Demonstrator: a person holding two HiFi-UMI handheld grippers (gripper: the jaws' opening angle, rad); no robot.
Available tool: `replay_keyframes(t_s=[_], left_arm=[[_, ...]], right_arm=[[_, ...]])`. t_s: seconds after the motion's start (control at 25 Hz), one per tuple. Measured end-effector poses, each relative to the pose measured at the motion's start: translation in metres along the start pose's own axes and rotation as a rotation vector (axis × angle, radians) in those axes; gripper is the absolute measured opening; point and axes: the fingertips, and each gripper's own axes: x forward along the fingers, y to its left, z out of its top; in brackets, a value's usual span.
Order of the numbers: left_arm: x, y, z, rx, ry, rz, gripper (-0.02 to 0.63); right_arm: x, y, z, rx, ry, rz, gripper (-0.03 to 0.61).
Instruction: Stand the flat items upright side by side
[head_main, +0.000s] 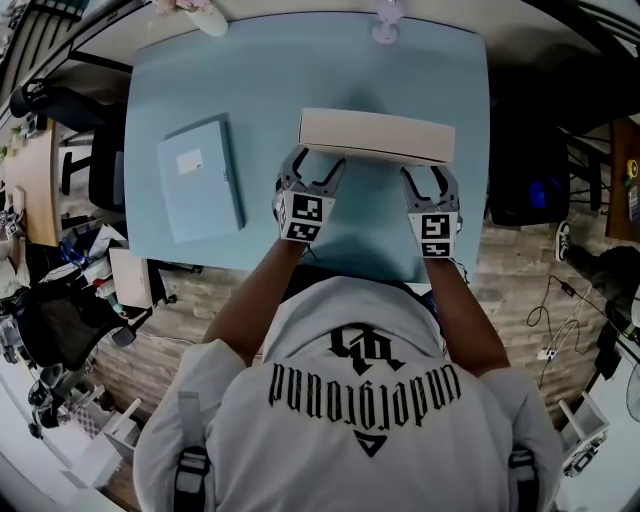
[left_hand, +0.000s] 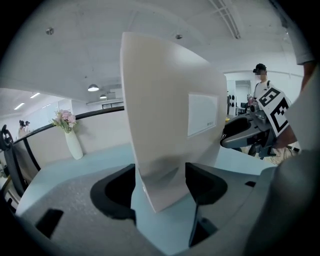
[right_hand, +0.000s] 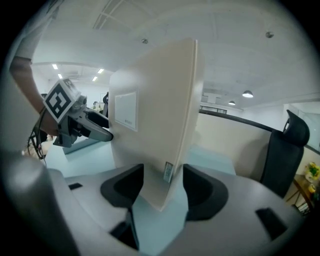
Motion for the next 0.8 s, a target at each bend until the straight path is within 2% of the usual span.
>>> replay_keyframes(t_s=[0.28, 0.64, 0.8], left_arm=[[-0.04, -0.001, 0.027, -0.011, -0.07, 0.017, 0.327], [-0.124, -0.01, 0.077, -0.007, -0.232, 0.07, 0.325], [-0.146, -0.011, 0.085, 0.0, -0.265, 0.102, 0.323]], right_arm=[[-0.036, -0.002, 0.029, 0.0, -0.073, -0.015, 0.253], [-0.116, 0.01, 0.071, -0.016, -0.206, -0.035, 0.247], [-0.134, 0.024, 0.093, -0.063, -0.262, -0.024, 0.24]])
